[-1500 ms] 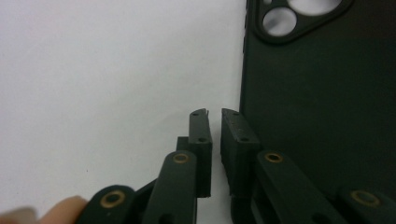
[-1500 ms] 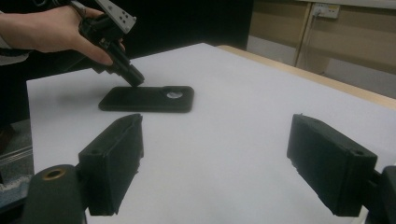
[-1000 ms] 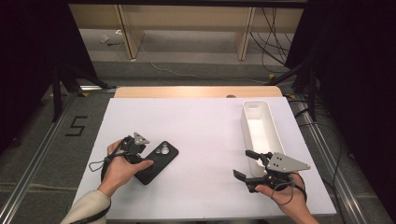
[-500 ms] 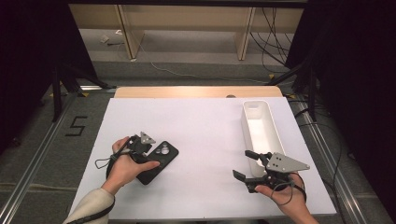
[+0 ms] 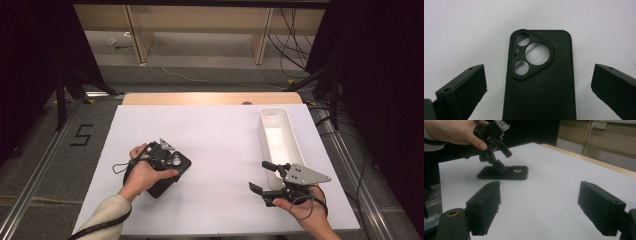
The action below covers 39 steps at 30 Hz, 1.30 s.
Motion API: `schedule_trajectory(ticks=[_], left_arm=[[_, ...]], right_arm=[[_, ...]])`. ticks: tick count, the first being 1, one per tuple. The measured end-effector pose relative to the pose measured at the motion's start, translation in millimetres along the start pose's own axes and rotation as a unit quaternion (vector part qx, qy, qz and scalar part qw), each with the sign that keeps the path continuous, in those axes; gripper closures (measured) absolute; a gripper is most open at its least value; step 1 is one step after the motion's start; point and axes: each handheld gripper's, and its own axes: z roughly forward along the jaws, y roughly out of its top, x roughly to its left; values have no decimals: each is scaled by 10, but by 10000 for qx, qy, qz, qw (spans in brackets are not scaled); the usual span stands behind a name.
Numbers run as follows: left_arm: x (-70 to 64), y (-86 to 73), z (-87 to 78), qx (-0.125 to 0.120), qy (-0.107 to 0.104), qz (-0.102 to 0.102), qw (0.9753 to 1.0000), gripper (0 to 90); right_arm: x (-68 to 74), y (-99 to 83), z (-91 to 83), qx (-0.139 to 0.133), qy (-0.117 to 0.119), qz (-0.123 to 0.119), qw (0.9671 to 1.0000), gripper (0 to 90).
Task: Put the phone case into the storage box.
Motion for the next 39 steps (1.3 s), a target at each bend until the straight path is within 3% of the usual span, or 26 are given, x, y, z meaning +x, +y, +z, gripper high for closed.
schedule_trajectory(ticks=[16,39], left_arm=[[9,118,194,300,2,52,9995,4],[27,145,274,543,-33,78,9985,21]], right_arm=[[-1,-1,-2,-4,3,8,10000,197],[0,-3,1,2,12,12,10000,197]])
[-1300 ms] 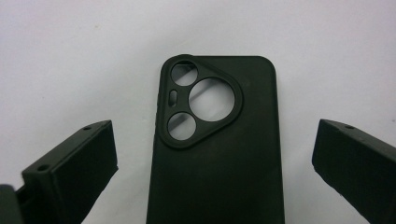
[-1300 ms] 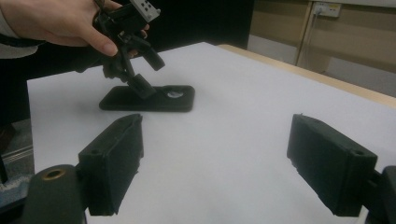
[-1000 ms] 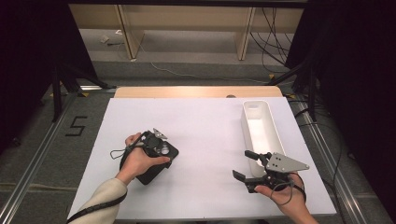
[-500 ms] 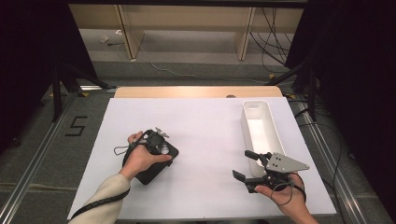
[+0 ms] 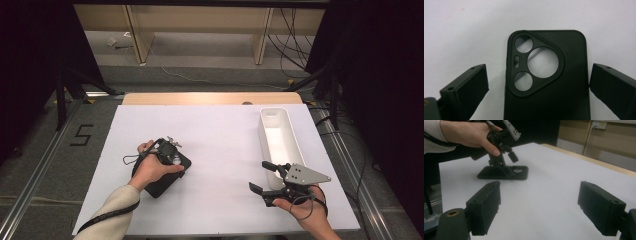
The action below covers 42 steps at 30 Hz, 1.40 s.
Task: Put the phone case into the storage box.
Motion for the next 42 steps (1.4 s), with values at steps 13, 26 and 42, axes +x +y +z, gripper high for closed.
schedule_trajectory(ticks=[13,26,42], left_arm=[[14,-15,27,153,-119,9,9998,42],[17,-23,31,279,-169,-27,9995,55],[10,-119,-35,609,-266,-11,9978,80]], right_arm=[[3,-5,8,15,21,20,10000,197],[2,-5,9,32,22,3,10000,196],[5,-4,7,38,31,-6,10000,195]])
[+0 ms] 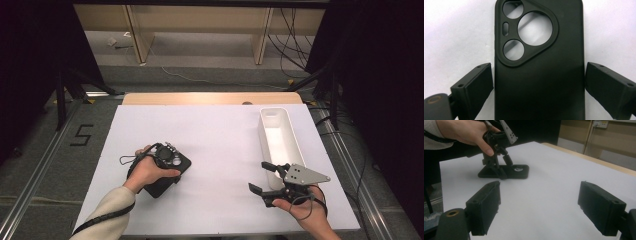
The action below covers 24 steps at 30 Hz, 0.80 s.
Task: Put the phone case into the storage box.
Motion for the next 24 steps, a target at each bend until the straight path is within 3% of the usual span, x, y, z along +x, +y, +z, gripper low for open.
schedule_trajectory(ticks=[6,24], left_arm=[[12,4,3,55,-13,40,10000,79],[45,33,7,199,-125,-106,9997,112]], right_arm=[[-2,-3,0,19,-4,3,10000,195],[5,-6,7,34,17,-12,10000,196]])
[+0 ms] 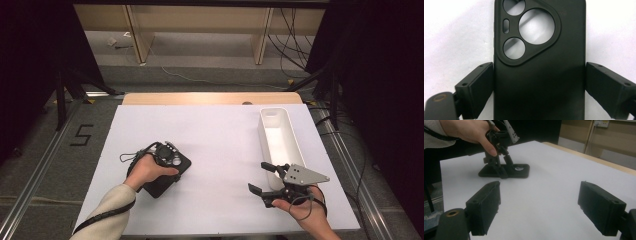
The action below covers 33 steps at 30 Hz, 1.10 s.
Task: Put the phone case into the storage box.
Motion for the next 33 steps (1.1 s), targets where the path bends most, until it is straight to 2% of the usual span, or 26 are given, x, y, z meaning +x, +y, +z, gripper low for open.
schedule_trajectory(ticks=[22,33], left_arm=[[-4,4,-10,11,15,-66,10000,143],[-5,-28,-14,-180,8,-251,9995,153]], right_arm=[[1,2,-1,-4,0,-17,10000,195],[1,5,-7,-9,1,-9,10000,195]])
